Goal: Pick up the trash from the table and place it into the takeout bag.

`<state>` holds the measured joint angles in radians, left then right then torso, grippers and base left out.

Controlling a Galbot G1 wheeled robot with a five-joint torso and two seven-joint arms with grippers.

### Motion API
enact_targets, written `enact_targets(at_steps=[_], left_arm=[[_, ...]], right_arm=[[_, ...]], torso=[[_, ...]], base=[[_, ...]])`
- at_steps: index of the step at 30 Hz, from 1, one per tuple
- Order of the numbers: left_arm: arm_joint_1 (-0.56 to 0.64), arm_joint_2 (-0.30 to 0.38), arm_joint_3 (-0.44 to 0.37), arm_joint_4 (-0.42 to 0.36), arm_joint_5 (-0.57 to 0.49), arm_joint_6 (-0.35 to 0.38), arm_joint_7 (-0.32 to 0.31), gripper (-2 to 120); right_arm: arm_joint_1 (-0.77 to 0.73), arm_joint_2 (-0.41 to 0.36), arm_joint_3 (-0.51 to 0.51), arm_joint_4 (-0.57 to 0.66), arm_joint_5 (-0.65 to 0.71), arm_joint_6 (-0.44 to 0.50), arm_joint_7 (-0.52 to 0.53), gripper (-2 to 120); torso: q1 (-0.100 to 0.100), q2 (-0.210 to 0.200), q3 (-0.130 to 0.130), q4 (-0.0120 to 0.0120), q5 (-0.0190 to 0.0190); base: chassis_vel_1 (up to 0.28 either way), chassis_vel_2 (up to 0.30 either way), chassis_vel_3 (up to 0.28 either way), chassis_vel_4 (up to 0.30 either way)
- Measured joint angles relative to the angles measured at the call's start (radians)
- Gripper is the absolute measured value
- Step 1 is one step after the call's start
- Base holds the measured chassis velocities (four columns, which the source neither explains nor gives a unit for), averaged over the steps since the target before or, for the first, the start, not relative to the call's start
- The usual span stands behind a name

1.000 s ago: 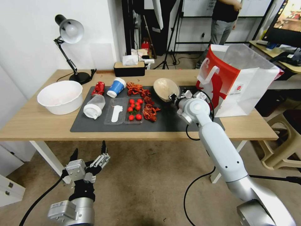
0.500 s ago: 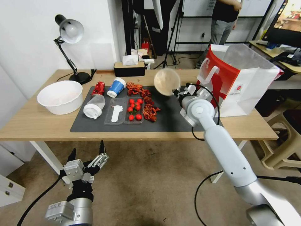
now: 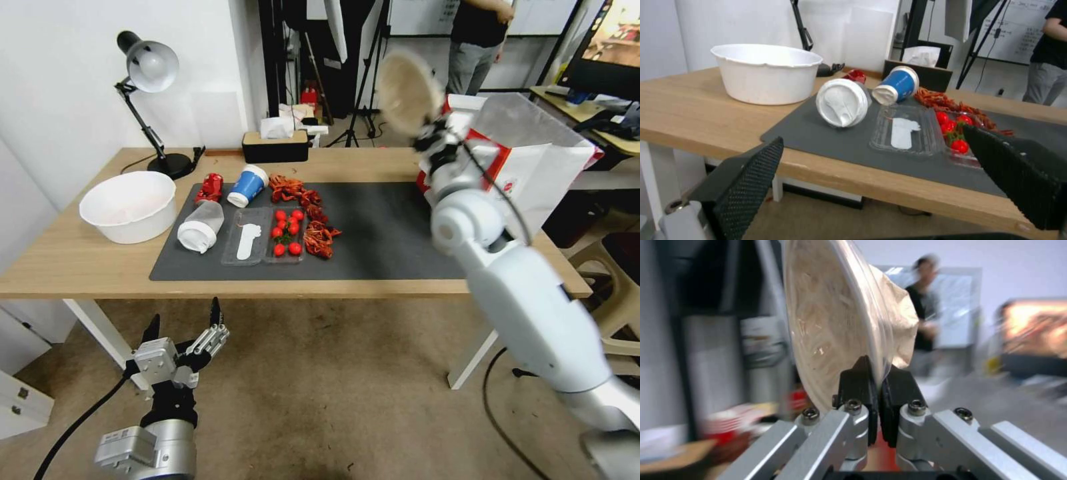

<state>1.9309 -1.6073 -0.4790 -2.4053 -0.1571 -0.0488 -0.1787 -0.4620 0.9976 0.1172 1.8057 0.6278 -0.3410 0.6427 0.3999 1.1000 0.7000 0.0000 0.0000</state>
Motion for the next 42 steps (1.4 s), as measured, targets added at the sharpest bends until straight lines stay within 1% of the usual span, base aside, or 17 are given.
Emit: enact_targets(at_steps=[2,5,14,18,19,23,24,26,27,31,32,33,35,36,38,39,42], left_arm=[[-0.002,-0.001,0.001,0.001,0.0,0.002,0.0,100],[-0.004,-0.001,0.002,0.002,0.0,0.003,0.0,100],[-0.002,-0.001,0.007,0.002,0.001,0.004,0.0,100],[0.003,-0.001,0.008,-0.003,0.003,0.004,0.0,100],[0.003,-0.001,0.008,-0.003,0.003,0.004,0.0,100],[0.008,-0.001,0.008,-0.007,0.004,0.001,-0.001,100],[0.008,-0.001,0.008,-0.007,0.004,0.001,-0.001,100],[0.011,-0.001,0.008,-0.01,0.005,-0.001,-0.001,100],[0.011,-0.001,0.008,-0.01,0.005,-0.001,-0.001,100],[0.019,-0.001,0.015,-0.015,0.01,-0.006,-0.003,100],[0.019,-0.001,0.015,-0.015,0.01,-0.006,-0.003,100],[0.028,-0.001,0.025,-0.015,0.019,-0.016,-0.004,100],[0.034,-0.001,0.036,-0.014,0.027,-0.024,-0.004,100],[0.034,-0.001,0.036,-0.014,0.027,-0.024,-0.004,100],[0.035,-0.001,0.041,-0.014,0.03,-0.026,-0.004,100],[0.035,-0.001,0.041,-0.014,0.03,-0.026,-0.004,100],[0.035,-0.001,0.041,-0.014,0.03,-0.026,-0.004,100]], right_arm=[[0.017,-0.046,0.023,0.008,-0.022,-0.057,0.038,0],[0.022,-0.083,0.039,0.014,-0.021,-0.097,0.06,0],[-0.006,-0.135,0.062,0.014,0.021,-0.123,0.097,0],[-0.039,-0.151,0.077,0.015,0.029,-0.123,0.1,17],[-0.039,-0.151,0.077,0.015,0.029,-0.123,0.1,17],[-0.051,-0.157,0.083,0.021,0.035,-0.123,0.1,37],[-0.051,-0.157,0.083,0.021,0.035,-0.123,0.1,37],[-0.054,-0.158,0.084,0.026,0.039,-0.122,0.098,44],[-0.054,-0.158,0.084,0.026,0.039,-0.122,0.098,44],[-0.068,-0.165,0.084,0.047,0.043,-0.109,0.083,67],[-0.068,-0.165,0.084,0.047,0.043,-0.109,0.083,67],[-0.075,-0.171,0.084,0.056,0.048,-0.085,0.066,78],[-0.08,-0.174,0.084,0.065,0.068,-0.044,0.04,89],[-0.08,-0.174,0.084,0.065,0.068,-0.044,0.04,89],[-0.088,-0.175,0.087,0.087,0.106,0.0,0.0,97],[-0.088,-0.175,0.087,0.087,0.106,0.0,0.0,97],[-0.115,-0.182,0.09,0.138,0.217,0.057,-0.056,100]], torso=[[0.0,0.0,0.0,-0.0001,0.0],[0.0,0.0,0.0,-0.0001,0.0001],[0.0,0.0,0.0,0.0001,0.0001],[0.0,0.0,0.0,0.0,0.0001],[0.0,0.0,0.0,0.0,0.0001],[0.0,0.0,0.0,0.0,-0.0001],[0.0,0.0,0.0,0.0,-0.0001],[0.0,0.0,0.0,0.0001,-0.0001],[0.0,0.0,0.0,0.0001,-0.0001],[0.0,0.0,0.0,0.0,-0.0001],[0.0,0.0,0.0,0.0,-0.0001],[0.0,0.0,0.0,0.0,0.0],[0.0,0.0,0.0,0.0,0.0],[0.0,0.0,0.0,0.0,0.0],[0.0,0.0,0.0,0.0001,-0.0001],[0.0,0.0,0.0,0.0001,-0.0001],[0.0,0.0,0.0,0.0001,-0.0001]], base=[[0.0,0.0,0.0,0.0],[0.0,0.0,0.0,0.0],[0.0,0.0,0.0,0.0],[0.0,0.0,0.0,0.0],[0.0,0.0,0.0,0.0],[0.0,0.0,0.0,0.0],[0.0,0.0,0.0,0.0],[0.0,0.0,0.0,0.0],[0.0,0.0,0.0,0.0],[0.0,0.0,0.0,0.0],[0.0,0.0,0.0,0.0],[0.0,0.0,0.0,0.0],[0.0,0.0,0.0,0.0],[0.0,0.0,0.0,0.0],[0.0,0.0,0.0,0.0],[0.0,0.0,0.0,0.0],[0.0,0.0,0.0,0.0]])
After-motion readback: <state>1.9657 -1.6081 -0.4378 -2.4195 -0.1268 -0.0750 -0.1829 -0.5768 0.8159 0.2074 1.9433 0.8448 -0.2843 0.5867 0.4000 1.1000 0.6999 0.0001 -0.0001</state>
